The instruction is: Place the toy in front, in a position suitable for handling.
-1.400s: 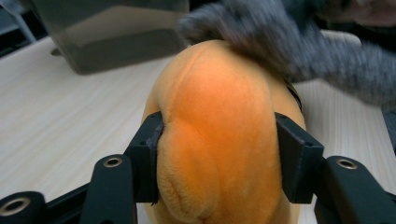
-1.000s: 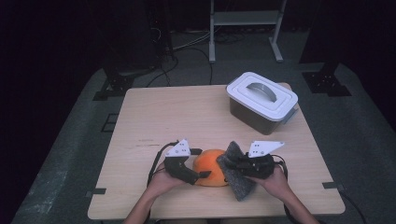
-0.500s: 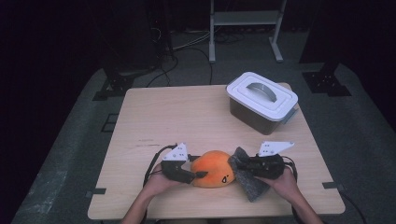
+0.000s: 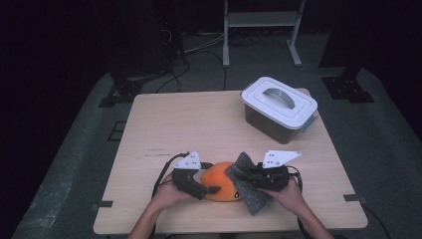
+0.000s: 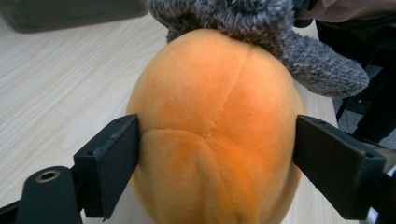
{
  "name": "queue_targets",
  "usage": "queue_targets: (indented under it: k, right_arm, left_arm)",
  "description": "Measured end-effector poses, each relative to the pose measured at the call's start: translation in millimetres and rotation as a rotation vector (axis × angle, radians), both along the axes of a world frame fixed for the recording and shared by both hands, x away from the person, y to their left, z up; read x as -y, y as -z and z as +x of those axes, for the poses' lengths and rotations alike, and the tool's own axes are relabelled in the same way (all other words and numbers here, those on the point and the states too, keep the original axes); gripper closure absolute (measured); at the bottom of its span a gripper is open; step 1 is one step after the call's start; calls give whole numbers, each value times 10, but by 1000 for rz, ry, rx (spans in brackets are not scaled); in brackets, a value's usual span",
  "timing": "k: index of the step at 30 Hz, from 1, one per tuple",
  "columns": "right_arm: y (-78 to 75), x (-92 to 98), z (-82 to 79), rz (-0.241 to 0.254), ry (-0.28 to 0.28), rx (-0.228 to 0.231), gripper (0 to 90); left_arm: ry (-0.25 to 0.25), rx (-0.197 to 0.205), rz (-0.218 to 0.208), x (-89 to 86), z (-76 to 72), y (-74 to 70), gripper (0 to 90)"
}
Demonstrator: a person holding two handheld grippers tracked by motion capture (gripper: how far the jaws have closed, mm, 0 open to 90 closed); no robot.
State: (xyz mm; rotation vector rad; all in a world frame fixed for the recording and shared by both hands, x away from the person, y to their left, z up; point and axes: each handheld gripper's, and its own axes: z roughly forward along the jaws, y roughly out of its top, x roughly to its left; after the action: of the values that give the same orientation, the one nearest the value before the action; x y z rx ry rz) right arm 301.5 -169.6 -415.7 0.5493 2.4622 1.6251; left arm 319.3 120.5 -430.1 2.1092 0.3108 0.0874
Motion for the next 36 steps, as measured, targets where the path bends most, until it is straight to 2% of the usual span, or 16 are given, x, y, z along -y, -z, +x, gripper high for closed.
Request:
queue_targets:
  k: [1, 3, 6, 8, 10, 11, 13, 18, 21, 23, 25, 29, 33, 35, 36]
  right_arm:
    - [5, 17, 3, 0, -2, -3, 773]
    - [13, 60, 13, -4, -2, 1, 773]
    - [46, 181, 36, -25, 18, -15, 771]
    - [90, 287, 54, -68, 45, -22, 770]
    - [152, 390, 95, -103, 88, -46, 771]
    - [176, 421, 111, -105, 93, -63, 771]
    - [162, 426, 121, -81, 82, -72, 772]
    - [-84, 203, 96, -5, 4, -4, 772]
    - [-156, -1, 79, -20, -39, 43, 770]
    - [-102, -60, 103, -28, -39, 47, 770]
    - [-47, -10, 150, 1, -34, 18, 769]
    - [64, 180, 201, -29, 16, -8, 767]
    - [109, 302, 187, -49, 46, -30, 767]
    - [54, 280, 170, 4, 40, -30, 767]
    - [6, 233, 154, 25, 29, -14, 767]
  left_arm:
    - [2, 13, 4, -8, -9, 0, 286]
    - [5, 12, 11, -22, -6, -4, 388]
    - [9, 9, 9, -38, 3, 7, 410]
    - [6, -4, -2, -65, 20, 21, 410]
    - [4, -14, -8, -99, 37, 32, 411]
    - [0, -21, -13, -109, 43, 36, 411]
    - [-5, -23, -15, -110, 51, 39, 410]
    - [-22, -27, -25, -90, 56, 50, 409]
    - [-37, -34, -20, -104, 67, 51, 408]
    - [-53, -60, -28, -135, 90, 62, 408]
    - [-72, -82, -41, -147, 108, 72, 408]
    - [-101, -104, -50, -155, 132, 81, 399]
    - [-106, -104, -57, -146, 125, 86, 397]
    - [-93, -86, -62, -122, 107, 84, 396]
    - [-80, -70, -64, -101, 88, 82, 393]
